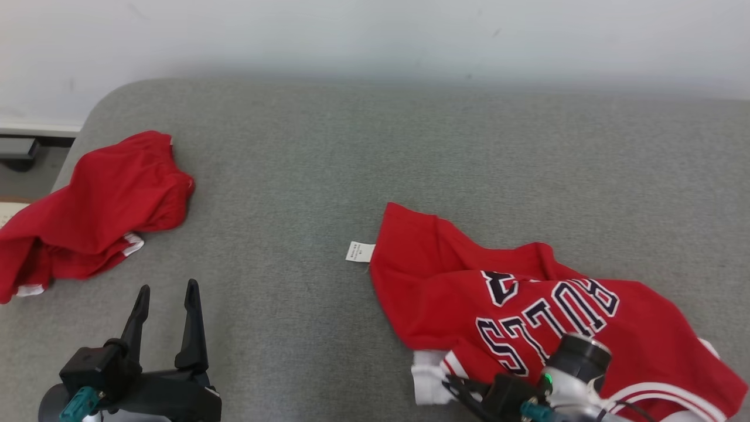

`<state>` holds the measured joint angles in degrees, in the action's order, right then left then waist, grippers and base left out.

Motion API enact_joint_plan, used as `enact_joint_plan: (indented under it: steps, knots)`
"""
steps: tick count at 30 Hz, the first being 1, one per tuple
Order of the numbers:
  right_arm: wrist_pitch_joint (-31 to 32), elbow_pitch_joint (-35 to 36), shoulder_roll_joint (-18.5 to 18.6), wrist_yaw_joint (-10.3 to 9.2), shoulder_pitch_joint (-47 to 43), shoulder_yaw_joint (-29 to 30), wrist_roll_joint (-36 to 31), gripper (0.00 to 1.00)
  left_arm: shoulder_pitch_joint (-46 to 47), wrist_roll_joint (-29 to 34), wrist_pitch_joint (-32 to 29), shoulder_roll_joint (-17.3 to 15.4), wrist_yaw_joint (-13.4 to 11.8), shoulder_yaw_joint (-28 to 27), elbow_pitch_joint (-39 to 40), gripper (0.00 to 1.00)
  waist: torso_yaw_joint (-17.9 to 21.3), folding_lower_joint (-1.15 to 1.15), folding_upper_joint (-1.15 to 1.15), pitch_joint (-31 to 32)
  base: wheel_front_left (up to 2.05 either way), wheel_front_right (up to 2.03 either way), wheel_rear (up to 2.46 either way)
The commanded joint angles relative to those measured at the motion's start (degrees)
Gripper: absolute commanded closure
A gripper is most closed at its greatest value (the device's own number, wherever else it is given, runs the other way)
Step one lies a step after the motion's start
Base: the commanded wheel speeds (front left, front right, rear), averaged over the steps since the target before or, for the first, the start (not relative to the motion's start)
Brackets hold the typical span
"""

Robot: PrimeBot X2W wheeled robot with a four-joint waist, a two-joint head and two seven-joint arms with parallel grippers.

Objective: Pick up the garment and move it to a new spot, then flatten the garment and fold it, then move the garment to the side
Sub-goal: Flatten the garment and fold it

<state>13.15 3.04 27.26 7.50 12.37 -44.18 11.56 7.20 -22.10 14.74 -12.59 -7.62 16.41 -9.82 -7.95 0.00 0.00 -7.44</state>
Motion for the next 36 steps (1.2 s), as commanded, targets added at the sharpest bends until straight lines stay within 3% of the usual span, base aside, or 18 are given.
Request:
enact_joint_plan:
  steps: [1,11,19,34,35,36]
  knots:
    - [-0.06,1.85,0.49,-0.02,0.55,1.24,0.83,1.00,-0.60,0.68,0.44,-0.66,-0.06,-0.22,0.20,0.00,1.52,0.00,0.00,0.69,0.00,0.00,0.00]
    - [-2.16,8.87,-4.00,-0.02,-5.75,21.66,2.46,1.00,-0.84,0.83,0.00,-1.42,0.02,0.25,0.91,0.00,4.95,0.00,0.00,1.86,0.00,0.00,0.00]
    - [-4.82,5.66,-9.95,-0.02,-12.43,36.07,8.03,1.00,-1.03,0.79,-0.88,-2.13,-0.28,0.64,1.59,0.00,6.40,0.00,0.00,2.40,0.00,0.00,0.00]
    - [-10.69,-17.36,-7.69,-0.03,-4.09,34.67,14.54,1.00,-0.10,0.52,-1.40,-1.92,-0.24,1.97,1.90,0.00,5.60,0.00,0.00,2.40,0.00,0.00,0.00]
    - [-11.31,-18.99,-8.12,-0.03,-3.27,34.72,15.13,0.75,0.00,0.44,-1.40,-1.83,-0.22,2.01,1.84,0.00,5.37,0.00,0.00,2.36,0.00,0.00,0.00]
    - [-11.57,-20.75,-8.45,-0.03,-2.65,35.00,15.32,0.12,0.10,0.35,-1.37,-1.81,-0.25,1.98,1.80,0.00,5.18,0.00,0.00,2.32,0.00,0.00,0.00]
